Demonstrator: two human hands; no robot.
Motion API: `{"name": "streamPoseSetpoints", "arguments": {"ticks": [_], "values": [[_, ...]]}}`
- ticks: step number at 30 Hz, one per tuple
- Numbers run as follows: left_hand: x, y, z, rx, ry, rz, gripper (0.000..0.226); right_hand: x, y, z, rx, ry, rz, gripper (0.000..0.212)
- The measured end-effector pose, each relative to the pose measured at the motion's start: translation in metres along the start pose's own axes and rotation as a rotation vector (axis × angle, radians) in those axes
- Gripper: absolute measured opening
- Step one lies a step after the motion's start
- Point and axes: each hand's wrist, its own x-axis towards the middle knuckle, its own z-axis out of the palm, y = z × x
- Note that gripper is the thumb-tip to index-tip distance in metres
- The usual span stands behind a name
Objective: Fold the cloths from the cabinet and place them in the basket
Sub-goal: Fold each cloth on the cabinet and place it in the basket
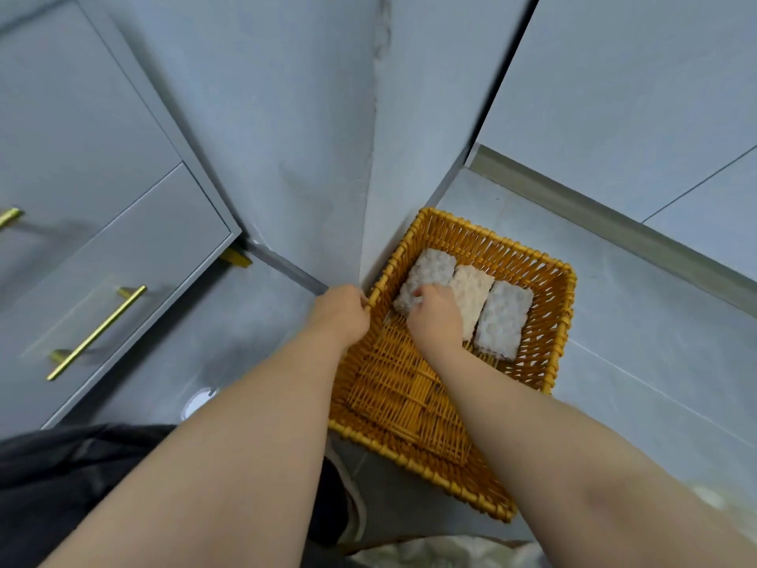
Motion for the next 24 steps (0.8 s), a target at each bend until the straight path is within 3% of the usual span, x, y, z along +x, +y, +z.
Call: {"name": "streamPoseSetpoints", "arguments": {"ticks": [5,11,16,19,24], "values": [[-0.02,-0.008,-0.056,0.169,-0.114,0.144,0.028,-0.012,-0.048,-0.026,0.031,0.114,-0.354,0.019],[-0.064,-0.04,-0.148,0.355,-0.095,0.091,0.03,-0.032,-0.11,-0.043,0.124,0.098,-0.436,0.022],[-0.106,-0.07,-0.221,0.394,0.145,0.066,0.033,-0.038,-0.201,-0.072,0.272,0.027,-0.444,0.026],[-0.131,-0.086,-0.258,0.347,0.323,0.076,0.033,-0.037,-0.258,-0.097,0.366,0.08,-0.493,0.026],[-0.172,-0.111,-0.295,0.021,0.667,0.099,0.026,-0.033,-0.34,-0.134,0.43,0.122,-0.575,0.027]]}}
